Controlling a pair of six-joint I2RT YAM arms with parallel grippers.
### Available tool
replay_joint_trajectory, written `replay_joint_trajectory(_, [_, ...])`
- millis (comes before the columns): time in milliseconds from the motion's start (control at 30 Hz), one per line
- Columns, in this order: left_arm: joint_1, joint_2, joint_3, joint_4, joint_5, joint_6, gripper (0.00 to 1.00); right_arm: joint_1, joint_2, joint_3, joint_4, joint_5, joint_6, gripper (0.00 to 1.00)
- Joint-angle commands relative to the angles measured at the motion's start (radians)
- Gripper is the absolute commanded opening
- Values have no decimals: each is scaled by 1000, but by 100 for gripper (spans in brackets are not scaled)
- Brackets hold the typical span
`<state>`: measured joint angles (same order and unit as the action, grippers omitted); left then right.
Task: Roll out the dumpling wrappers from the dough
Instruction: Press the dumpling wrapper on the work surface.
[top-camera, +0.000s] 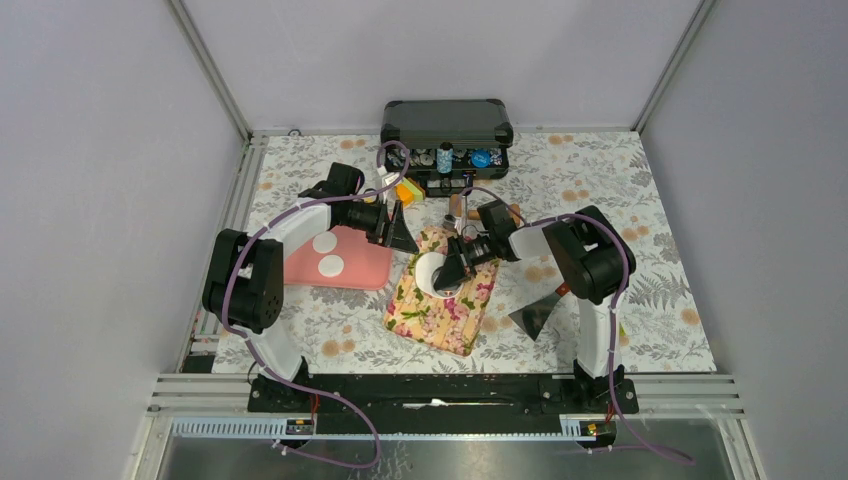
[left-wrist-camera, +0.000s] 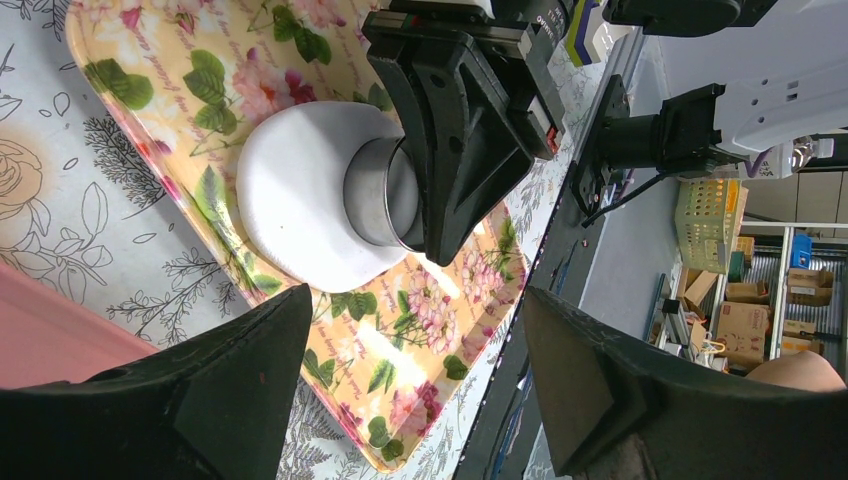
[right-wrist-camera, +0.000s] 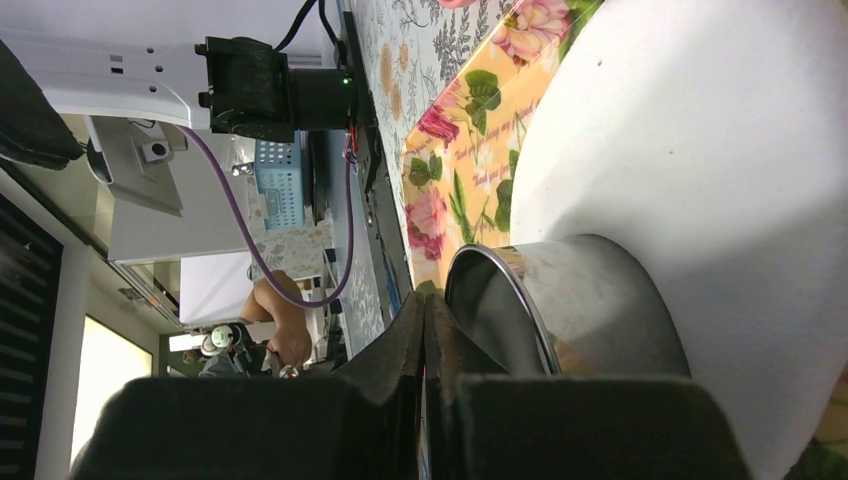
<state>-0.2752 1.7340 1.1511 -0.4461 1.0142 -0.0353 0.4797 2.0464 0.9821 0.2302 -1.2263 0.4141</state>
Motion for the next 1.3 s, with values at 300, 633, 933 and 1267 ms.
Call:
replay_joint_trajectory(300, [7, -25, 5, 59, -23, -27, 83, 25, -161, 152, -169, 39, -44, 17])
replay_joint_trajectory(633, [-26, 76, 197, -80, -450, -84, 99, 23, -399, 213, -636, 175, -625, 74])
replay_joint_trajectory(933, [-167, 249, 397, -150, -744, -120, 96, 26, -602, 70, -531, 376, -1028, 81])
replay_joint_trajectory(1267, [-214, 422, 560, -205, -916, -161, 70, 42, -650, 52, -495, 326, -1019, 80])
